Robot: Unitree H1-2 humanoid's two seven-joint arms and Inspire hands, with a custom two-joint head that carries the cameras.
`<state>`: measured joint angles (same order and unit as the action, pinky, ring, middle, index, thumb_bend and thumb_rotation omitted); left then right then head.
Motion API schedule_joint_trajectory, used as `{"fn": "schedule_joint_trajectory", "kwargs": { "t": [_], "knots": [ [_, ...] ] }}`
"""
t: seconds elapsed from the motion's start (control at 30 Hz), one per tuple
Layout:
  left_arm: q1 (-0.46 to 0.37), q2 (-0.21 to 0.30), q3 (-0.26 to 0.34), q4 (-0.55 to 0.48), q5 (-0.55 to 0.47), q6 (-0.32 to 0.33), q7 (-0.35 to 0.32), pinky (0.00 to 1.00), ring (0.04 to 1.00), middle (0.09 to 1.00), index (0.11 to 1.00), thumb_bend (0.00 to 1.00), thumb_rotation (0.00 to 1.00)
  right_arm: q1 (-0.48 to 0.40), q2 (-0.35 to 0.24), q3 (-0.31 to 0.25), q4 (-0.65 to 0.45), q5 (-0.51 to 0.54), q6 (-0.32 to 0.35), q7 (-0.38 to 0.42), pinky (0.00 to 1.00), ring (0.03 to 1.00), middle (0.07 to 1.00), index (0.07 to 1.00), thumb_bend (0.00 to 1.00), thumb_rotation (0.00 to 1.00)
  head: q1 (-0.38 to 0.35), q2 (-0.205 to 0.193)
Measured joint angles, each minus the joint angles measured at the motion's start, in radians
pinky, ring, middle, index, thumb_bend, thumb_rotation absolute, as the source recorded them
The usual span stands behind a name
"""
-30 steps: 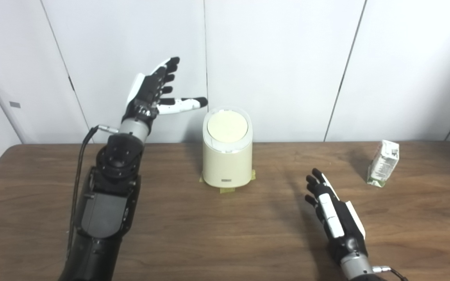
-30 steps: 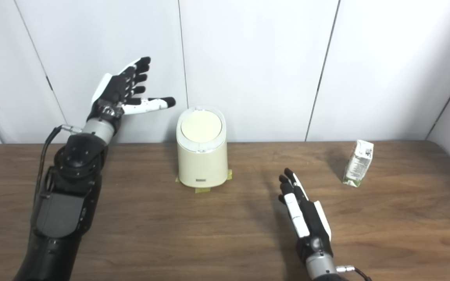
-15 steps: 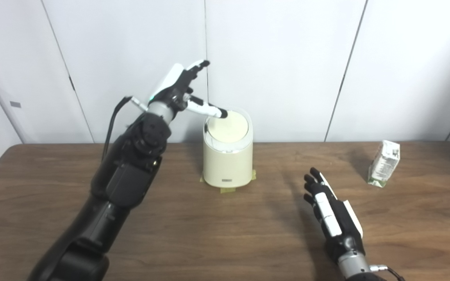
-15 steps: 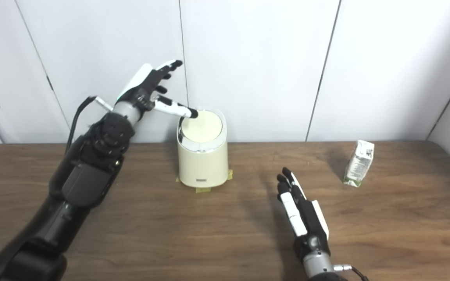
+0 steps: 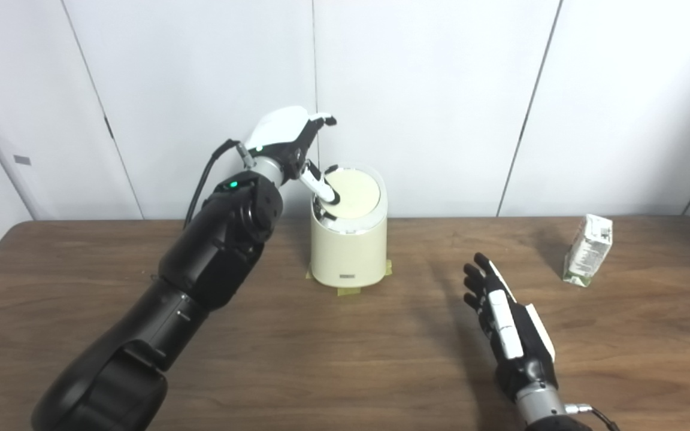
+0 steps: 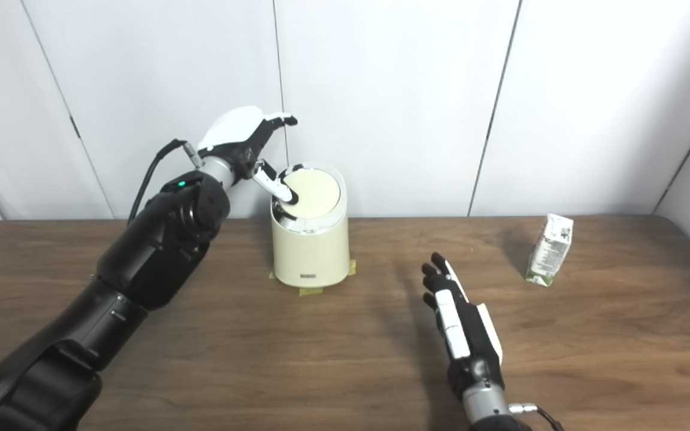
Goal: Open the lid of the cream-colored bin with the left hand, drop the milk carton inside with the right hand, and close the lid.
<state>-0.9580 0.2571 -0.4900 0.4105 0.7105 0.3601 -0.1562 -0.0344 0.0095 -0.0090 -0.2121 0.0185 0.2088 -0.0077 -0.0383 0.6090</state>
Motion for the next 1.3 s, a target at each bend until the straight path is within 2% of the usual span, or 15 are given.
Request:
{"fn": "schedule_joint_trajectory", "kwargs": {
  "t": [0.17,0.3,0.4,0.53,0.97,1.3],
  "knots": [
    [-0.004,-0.005,0.000,0.027,0.033,-0.033,0.026,0.85,0.907,0.925,0.905,0.98,0.03,-0.002,0.004,0.002,0.000,-0.002,0.007,0.000,0.92,0.941,0.919,0.948,0.59,0.93,-0.005,0.003],
    [-0.004,-0.020,0.016,0.039,0.033,-0.050,0.036,0.80,0.886,0.902,0.902,0.97,0.04,-0.002,0.006,0.002,0.000,-0.004,0.017,-0.001,0.93,0.941,0.922,0.950,0.59,0.92,-0.008,0.003],
    [-0.003,-0.028,0.025,0.044,0.034,-0.060,0.040,0.80,0.890,0.907,0.905,0.97,0.06,-0.002,0.006,0.007,-0.004,-0.009,0.018,-0.002,0.93,0.940,0.924,0.950,0.59,0.92,-0.009,0.006],
    [-0.002,-0.031,0.025,0.043,0.037,-0.063,0.041,0.83,0.905,0.918,0.907,0.96,0.07,-0.002,0.006,0.013,-0.015,-0.021,0.018,-0.002,0.92,0.937,0.923,0.948,0.59,0.92,-0.011,0.008],
    [0.017,-0.067,0.036,0.028,0.037,-0.063,0.032,0.77,0.879,0.904,0.896,0.97,0.10,-0.002,0.007,0.013,-0.016,-0.025,0.022,-0.002,0.92,0.938,0.922,0.949,0.60,0.91,-0.012,0.008],
    [0.017,-0.066,0.016,0.029,0.071,-0.068,0.034,0.82,0.885,0.900,0.896,0.99,0.06,-0.003,0.010,0.013,-0.017,-0.026,0.029,-0.005,0.91,0.934,0.922,0.944,0.60,0.89,-0.015,0.012]
  ]
}}
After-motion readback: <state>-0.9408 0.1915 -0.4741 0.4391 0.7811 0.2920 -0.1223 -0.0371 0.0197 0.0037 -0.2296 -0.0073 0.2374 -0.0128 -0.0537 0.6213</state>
